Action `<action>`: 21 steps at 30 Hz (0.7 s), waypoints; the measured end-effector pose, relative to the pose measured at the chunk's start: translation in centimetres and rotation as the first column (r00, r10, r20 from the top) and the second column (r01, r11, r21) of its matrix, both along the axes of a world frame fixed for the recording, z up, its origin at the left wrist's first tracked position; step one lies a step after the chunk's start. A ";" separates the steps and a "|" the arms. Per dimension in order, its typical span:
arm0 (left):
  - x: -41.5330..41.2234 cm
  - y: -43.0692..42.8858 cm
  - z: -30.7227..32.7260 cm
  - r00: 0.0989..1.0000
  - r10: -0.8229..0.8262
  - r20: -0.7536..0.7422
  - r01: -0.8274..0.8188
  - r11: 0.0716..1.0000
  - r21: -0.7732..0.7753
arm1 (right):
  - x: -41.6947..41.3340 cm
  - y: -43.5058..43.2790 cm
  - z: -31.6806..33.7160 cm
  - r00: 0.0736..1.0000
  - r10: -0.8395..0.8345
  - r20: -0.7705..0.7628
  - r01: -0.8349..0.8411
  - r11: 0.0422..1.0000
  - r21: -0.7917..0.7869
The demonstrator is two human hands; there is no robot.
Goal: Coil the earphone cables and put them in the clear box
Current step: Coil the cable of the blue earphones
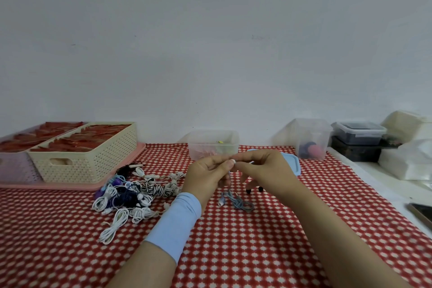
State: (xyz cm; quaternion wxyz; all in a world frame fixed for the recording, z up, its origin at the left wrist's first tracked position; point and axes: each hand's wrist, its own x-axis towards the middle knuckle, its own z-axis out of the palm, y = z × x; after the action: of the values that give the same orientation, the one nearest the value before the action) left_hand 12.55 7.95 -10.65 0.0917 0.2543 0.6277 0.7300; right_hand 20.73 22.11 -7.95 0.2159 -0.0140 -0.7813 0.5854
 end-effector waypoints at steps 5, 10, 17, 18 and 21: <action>0.3 -0.3 0.7 0.997 -0.080 0.001 0.080 0.997 -0.003 | -0.2 0.7 -0.2 0.999 -0.049 -0.004 0.049 0.999 0.017; 0.2 -0.3 0.5 0.999 -0.048 0.012 0.048 0.999 -0.011 | -0.4 0.9 -0.4 0.999 -0.049 -0.012 0.050 0.997 0.052; -0.3 -0.4 0.2 0.995 0.003 -0.099 -0.014 0.994 -0.107 | -0.6 0.9 -0.4 0.995 -0.093 -0.030 0.096 0.991 0.093; -0.4 -0.3 0.2 0.995 0.006 -0.104 -0.018 0.993 -0.121 | -0.5 1.0 -0.4 0.996 -0.081 -0.027 0.083 0.991 0.105; -0.4 -0.3 0.1 0.995 -0.017 -0.093 0.003 0.988 -0.154 | -0.4 1.1 -0.5 0.999 -0.049 -0.015 0.051 0.988 0.148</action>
State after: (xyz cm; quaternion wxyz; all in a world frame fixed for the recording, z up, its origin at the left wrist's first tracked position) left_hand 12.11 7.64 -10.52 0.0849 0.2839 0.6842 0.6663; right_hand 20.37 23.22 -8.40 0.2351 -0.0142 -0.8209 0.5202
